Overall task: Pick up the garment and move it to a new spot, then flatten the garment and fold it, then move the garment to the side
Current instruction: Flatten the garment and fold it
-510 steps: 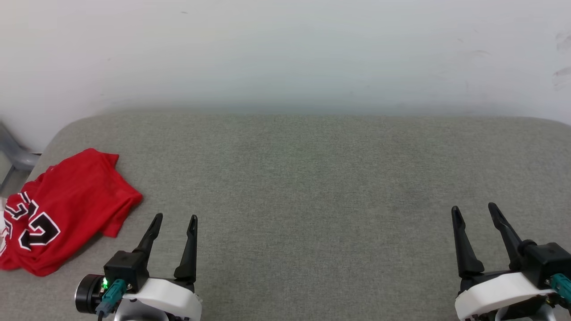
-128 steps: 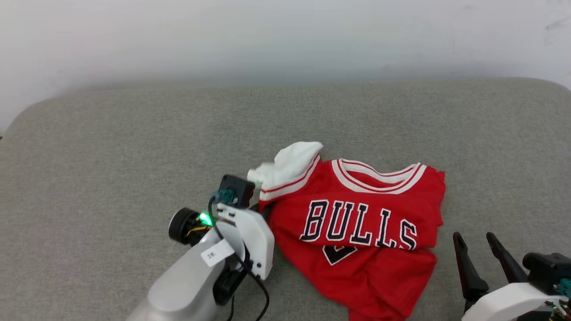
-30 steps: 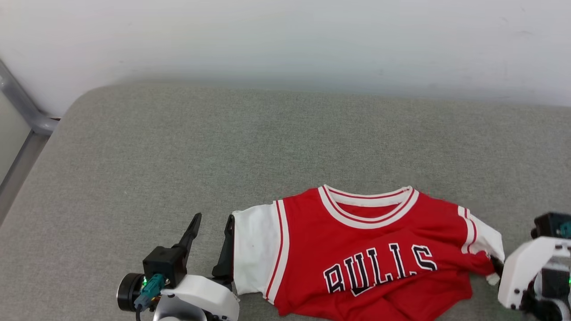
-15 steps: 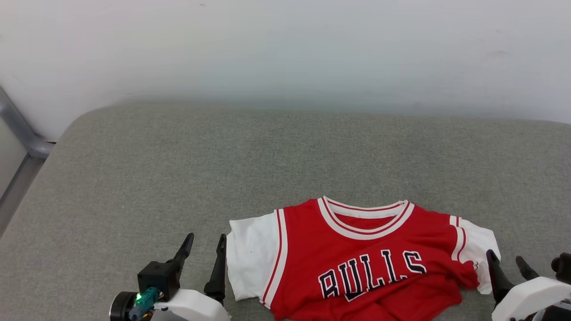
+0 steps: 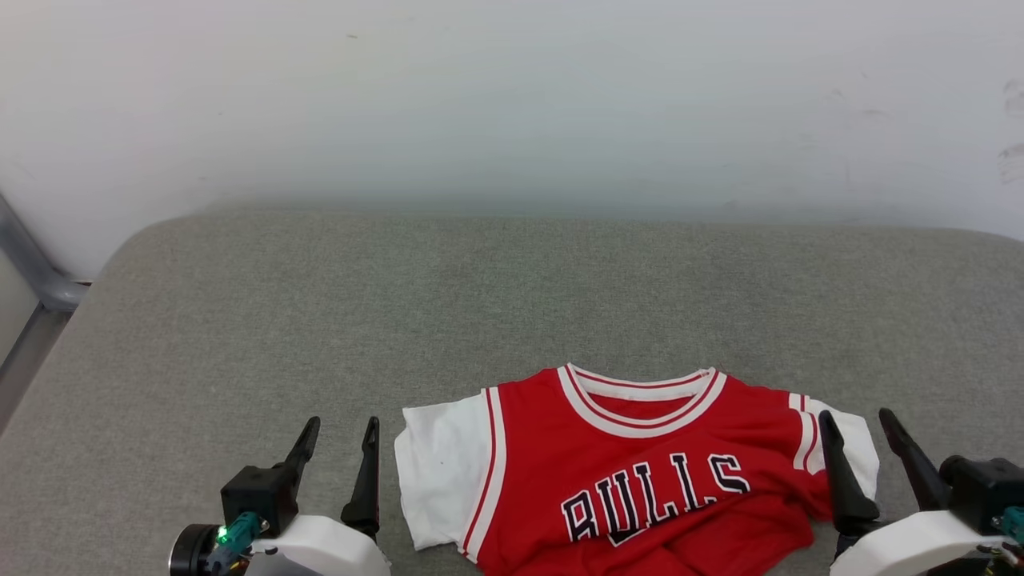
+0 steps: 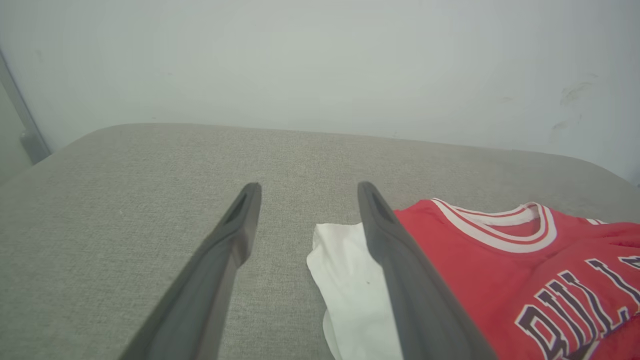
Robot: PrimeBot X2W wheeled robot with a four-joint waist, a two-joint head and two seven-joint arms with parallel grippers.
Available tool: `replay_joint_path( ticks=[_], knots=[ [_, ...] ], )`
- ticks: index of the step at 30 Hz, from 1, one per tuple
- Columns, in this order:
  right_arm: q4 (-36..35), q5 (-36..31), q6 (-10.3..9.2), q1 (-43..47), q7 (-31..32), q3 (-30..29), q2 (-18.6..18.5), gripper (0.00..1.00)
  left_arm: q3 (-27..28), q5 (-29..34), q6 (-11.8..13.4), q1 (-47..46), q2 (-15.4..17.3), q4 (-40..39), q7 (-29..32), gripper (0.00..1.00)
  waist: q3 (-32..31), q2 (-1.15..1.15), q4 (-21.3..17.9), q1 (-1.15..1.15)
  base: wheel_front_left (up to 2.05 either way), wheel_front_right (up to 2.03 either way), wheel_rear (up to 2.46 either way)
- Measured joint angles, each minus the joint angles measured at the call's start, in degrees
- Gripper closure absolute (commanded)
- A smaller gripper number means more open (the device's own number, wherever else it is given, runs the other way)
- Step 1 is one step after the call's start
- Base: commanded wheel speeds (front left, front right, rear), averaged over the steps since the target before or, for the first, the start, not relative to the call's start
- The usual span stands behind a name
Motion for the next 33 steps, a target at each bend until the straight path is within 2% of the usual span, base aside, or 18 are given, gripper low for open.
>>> replay_joint_path(
  ticks=[6,9,16,21,25,31,33],
  knots=[
    [-5.1,-0.9,0.0,3.3,0.5,1.8,1.3,0.0,0.6,-0.8,0.4,0.0,1.1,-0.9,1.5,0.0,-0.4,0.0,-0.9,0.0,0.0,0.0,0.0],
    [-7.2,-1.0,-0.01,4.2,1.1,2.3,1.8,0.0,0.6,-1.8,-0.1,-0.4,1.9,-1.0,4.5,0.0,-0.4,0.0,-1.7,0.0,0.0,0.0,0.0],
    [-9.6,-1.0,0.0,4.2,2.5,2.7,2.1,0.0,-0.7,-5.5,-2.4,-6.6,4.0,1.0,19.6,0.0,0.7,0.0,-3.3,0.0,0.0,0.0,0.0],
    [-9.7,-0.3,0.0,3.6,3.1,3.4,2.2,0.0,-2.4,-8.6,-4.2,-11.4,5.6,4.7,32.9,0.0,2.2,0.0,-4.7,0.0,0.0,0.0,0.0],
    [-9.5,0.1,0.0,2.9,3.3,3.4,2.2,0.0,-3.0,-10.8,-5.2,-14.7,6.9,8.7,41.1,0.0,4.4,0.0,-5.7,0.0,0.0,0.0,0.0],
    [-8.9,0.8,0.0,1.0,3.3,3.9,2.3,0.0,-3.4,-12.0,-7.0,-18.5,7.9,13.9,45.5,0.0,7.6,0.0,-7.4,0.01,0.0,0.0,0.0],
    [-8.5,1.0,0.0,0.5,3.3,4.1,2.3,0.0,-4.0,-12.2,-8.5,-19.7,8.0,15.9,46.6,0.0,8.4,0.0,-7.9,0.0,0.0,0.0,0.0]
  ],
)
